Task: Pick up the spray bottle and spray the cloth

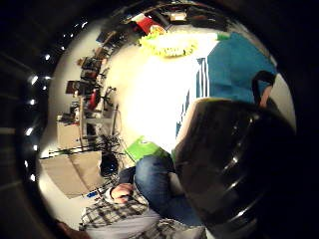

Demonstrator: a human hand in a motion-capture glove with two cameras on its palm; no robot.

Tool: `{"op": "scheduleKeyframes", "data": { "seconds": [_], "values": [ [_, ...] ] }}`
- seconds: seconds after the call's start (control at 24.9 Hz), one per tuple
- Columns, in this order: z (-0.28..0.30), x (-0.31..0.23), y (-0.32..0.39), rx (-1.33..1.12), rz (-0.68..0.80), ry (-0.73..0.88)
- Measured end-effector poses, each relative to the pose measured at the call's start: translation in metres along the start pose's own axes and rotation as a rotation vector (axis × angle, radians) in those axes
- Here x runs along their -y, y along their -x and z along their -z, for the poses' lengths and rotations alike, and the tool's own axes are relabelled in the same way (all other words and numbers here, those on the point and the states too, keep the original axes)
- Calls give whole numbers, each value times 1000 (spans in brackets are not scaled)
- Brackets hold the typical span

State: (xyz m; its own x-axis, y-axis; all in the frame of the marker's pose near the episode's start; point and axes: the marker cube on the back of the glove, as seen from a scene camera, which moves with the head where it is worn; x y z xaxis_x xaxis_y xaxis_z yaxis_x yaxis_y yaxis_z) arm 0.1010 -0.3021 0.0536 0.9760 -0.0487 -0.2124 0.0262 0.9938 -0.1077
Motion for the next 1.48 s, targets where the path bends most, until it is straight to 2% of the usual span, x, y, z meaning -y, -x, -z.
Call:
{"op": "scheduleKeyframes", "data": {
  "seconds": [0.36, 0.64, 1.04, 1.48],
  "values": [
    [54, -13, -23, 539, -44, -268],
    [87, -27, -4, 949, 70, -450],
    [84, -11, 64, 1104, 229, -414],
    [53, 49, 104, 1167, 253, -420]
  ]
}}
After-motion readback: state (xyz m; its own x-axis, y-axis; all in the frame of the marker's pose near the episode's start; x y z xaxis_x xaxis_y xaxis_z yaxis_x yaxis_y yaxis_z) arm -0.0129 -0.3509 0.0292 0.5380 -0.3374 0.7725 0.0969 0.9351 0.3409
